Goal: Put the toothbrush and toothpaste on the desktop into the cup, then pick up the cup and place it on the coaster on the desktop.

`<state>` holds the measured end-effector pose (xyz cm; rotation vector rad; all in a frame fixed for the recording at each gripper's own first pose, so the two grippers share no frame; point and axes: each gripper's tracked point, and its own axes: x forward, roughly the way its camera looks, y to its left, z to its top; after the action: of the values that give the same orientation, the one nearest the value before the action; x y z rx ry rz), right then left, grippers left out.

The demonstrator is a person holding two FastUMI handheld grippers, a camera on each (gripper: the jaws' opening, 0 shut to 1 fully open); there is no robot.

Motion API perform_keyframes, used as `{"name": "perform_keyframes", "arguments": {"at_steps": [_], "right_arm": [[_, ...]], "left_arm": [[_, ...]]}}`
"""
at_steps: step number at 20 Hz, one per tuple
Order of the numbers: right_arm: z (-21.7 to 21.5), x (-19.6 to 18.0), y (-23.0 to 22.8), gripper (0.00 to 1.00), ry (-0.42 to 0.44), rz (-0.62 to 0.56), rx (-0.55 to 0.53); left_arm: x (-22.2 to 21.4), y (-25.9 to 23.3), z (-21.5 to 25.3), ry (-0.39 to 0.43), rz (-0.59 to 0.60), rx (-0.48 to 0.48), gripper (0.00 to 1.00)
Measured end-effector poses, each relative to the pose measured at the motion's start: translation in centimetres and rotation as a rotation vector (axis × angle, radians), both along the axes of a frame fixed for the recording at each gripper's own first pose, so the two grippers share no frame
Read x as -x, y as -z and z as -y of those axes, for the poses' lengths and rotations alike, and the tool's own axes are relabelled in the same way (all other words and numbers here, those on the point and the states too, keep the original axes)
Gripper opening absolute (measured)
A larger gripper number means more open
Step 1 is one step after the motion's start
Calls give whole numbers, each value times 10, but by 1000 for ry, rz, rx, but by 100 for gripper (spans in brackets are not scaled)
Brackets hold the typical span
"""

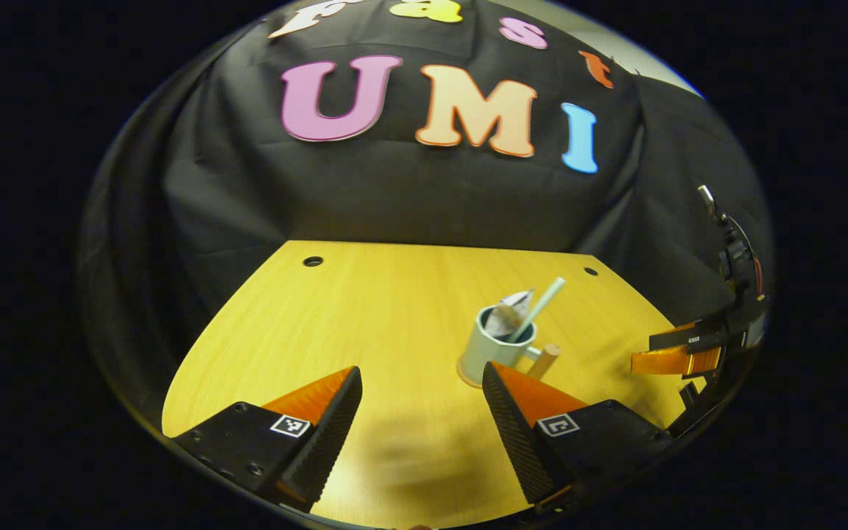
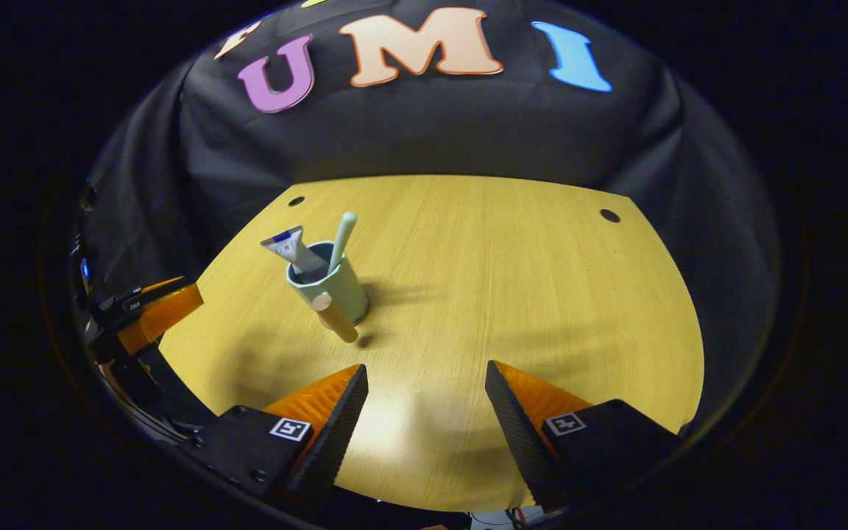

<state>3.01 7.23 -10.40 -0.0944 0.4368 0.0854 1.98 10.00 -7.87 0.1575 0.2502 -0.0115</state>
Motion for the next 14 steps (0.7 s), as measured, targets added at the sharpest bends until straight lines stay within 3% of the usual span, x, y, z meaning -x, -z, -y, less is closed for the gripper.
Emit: {"name": "perform_keyframes", "arguments": {"at_steps": [1,3,6,10,14], "right_arm": [[5,4,-3,99,17,22,-24],[16,10,-11,95,52,61,-48],[29,21,-20,99,94,107,-75],[46,32,-30,95,136,145,-112],[54,37,-37,99,155,171,-129]], "left_arm": [[0,-1,14,31,-5,-4,95],[3,0,42,96,-27,-1,95],[4,-8,67,154,-18,-28,95],[5,-13,81,185,-12,-37,95],[9,-16,85,186,-8,-35,95]]}}
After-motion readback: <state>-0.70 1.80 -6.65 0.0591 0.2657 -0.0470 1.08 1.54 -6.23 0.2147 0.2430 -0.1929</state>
